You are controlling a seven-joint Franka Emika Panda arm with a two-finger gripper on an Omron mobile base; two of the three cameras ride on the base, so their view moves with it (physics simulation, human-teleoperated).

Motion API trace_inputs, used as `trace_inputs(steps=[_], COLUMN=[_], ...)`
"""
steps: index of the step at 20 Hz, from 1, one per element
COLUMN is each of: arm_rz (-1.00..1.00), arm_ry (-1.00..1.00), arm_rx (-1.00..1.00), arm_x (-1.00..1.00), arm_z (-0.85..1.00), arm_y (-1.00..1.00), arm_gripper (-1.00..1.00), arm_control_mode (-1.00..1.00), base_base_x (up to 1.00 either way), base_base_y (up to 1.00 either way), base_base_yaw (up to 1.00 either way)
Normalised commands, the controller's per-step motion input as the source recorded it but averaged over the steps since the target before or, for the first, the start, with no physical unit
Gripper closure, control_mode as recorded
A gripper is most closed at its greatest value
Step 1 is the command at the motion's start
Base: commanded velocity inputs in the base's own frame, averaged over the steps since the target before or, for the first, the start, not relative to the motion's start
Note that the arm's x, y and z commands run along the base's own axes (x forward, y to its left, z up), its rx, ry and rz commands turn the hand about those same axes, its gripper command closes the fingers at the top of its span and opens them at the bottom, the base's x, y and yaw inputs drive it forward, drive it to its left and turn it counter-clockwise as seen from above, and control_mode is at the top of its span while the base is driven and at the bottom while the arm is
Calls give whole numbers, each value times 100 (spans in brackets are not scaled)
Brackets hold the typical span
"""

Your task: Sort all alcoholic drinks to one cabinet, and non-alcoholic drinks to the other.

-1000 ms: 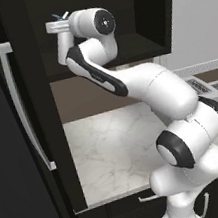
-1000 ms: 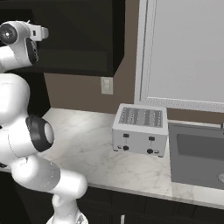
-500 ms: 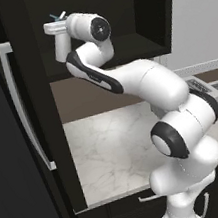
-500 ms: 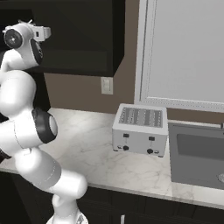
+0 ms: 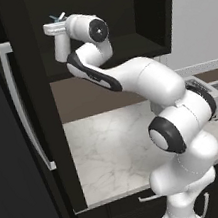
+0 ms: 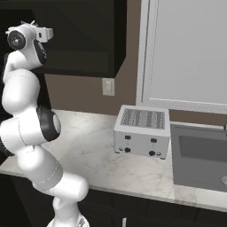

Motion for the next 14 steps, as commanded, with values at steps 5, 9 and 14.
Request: trace_inputs(steps=[5,9,14], arm_rz=[0,0,0], arm_ry=[1,7,13], arm_rx=[-1,-2,-1], arm_x=[5,9,19], arm_z=[-5,-11,-13], arm_y=[0,0,2], arm_gripper=[100,100,100], arm_control_mode=[-100,-100,-100], base_base_x=[0,0,0], base_base_y=[0,0,0], base_base_yaw=[0,0,0])
